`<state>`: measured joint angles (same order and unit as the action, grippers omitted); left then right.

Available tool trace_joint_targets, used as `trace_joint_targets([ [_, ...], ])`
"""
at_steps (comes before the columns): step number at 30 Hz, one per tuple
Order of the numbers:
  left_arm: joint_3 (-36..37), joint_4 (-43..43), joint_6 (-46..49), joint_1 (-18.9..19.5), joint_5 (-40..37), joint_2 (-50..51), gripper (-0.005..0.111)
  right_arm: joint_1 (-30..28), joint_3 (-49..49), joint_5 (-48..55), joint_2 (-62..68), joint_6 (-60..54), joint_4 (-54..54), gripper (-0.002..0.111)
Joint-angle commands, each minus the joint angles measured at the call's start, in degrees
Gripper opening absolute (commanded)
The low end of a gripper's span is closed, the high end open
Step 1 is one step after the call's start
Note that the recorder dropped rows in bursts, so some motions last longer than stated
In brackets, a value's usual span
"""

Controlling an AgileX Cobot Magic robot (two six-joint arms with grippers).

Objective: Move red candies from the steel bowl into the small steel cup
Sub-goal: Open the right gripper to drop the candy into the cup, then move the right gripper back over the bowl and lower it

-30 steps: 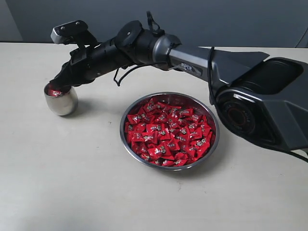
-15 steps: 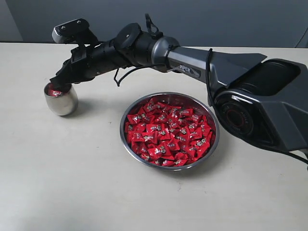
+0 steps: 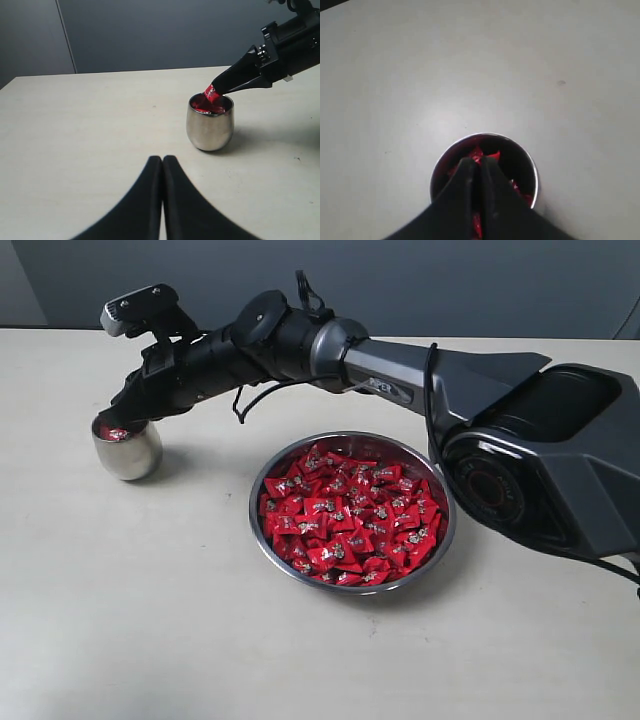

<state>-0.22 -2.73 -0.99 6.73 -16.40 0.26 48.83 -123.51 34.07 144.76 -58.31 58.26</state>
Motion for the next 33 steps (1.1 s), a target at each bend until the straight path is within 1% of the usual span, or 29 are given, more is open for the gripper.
trace_joint_targets([
  [1, 0.2, 0.1, -0.1, 0.0, 0.1, -0.3, 0.0, 0.0, -0.2, 0.5, -0.3, 0.0, -0.4, -0.001],
  [3, 0.2, 0.1, -0.1, 0.0, 0.1, -0.3, 0.0, 0.0, -0.2, 0.7, -0.3, 0.8, -0.7, 0.005],
  [5, 0.2, 0.1, -0.1, 0.0, 0.1, -0.3, 0.0, 0.0, -0.2, 0.7, -0.3, 2.0, -1.1, 0.016],
  [8, 0.2, 0.1, -0.1, 0.0, 0.1, -0.3, 0.0, 0.0, -0.2, -0.1, -0.3, 3.0, -1.2, 0.037],
  [9, 0.2, 0.1, -0.1, 0.0, 0.1, -0.3, 0.0, 0.0, -0.2, -0.3, -0.3, 3.1, -1.2, 0.041],
  [11, 0.2, 0.1, -0.1, 0.0, 0.1, -0.3, 0.0, 0.0, -0.2, -0.3, -0.3, 3.8, -1.3, 0.044],
  [23, 0.2, 0.1, -0.1, 0.0, 0.1, -0.3, 0.0, -0.5, -0.2, -0.3, -1.9, 4.4, -1.6, 0.043],
  [25, 0.2, 0.1, -0.1, 0.0, 0.1, -0.3, 0.0, -0.9, -0.2, 0.1, -3.1, 4.4, -2.7, 0.038],
  [26, 0.2, 0.1, -0.1, 0.0, 0.1, -0.3, 0.0, -1.0, -0.2, 0.1, -3.7, 4.4, -4.0, 0.033],
  [28, 0.2, 0.1, -0.1, 0.0, 0.1, -0.3, 0.0, -1.4, -0.2, 0.3, -5.2, 5.1, -6.7, 0.016],
  [29, 0.2, 0.1, -0.1, 0.0, 0.1, -0.3, 0.0, -1.7, -0.2, 0.5, -5.8, 6.0, -7.9, 0.004],
  [30, 0.2, 0.1, -0.1, 0.0, 0.1, -0.3, 0.0, -2.0, -0.2, 1.0, -6.5, 6.8, -8.6, 0.0],
  [33, 0.2, 0.1, -0.1, 0.0, 0.1, -0.3, 0.0, -3.0, -0.2, 2.3, -8.3, 8.9, -11.6, -0.001],
])
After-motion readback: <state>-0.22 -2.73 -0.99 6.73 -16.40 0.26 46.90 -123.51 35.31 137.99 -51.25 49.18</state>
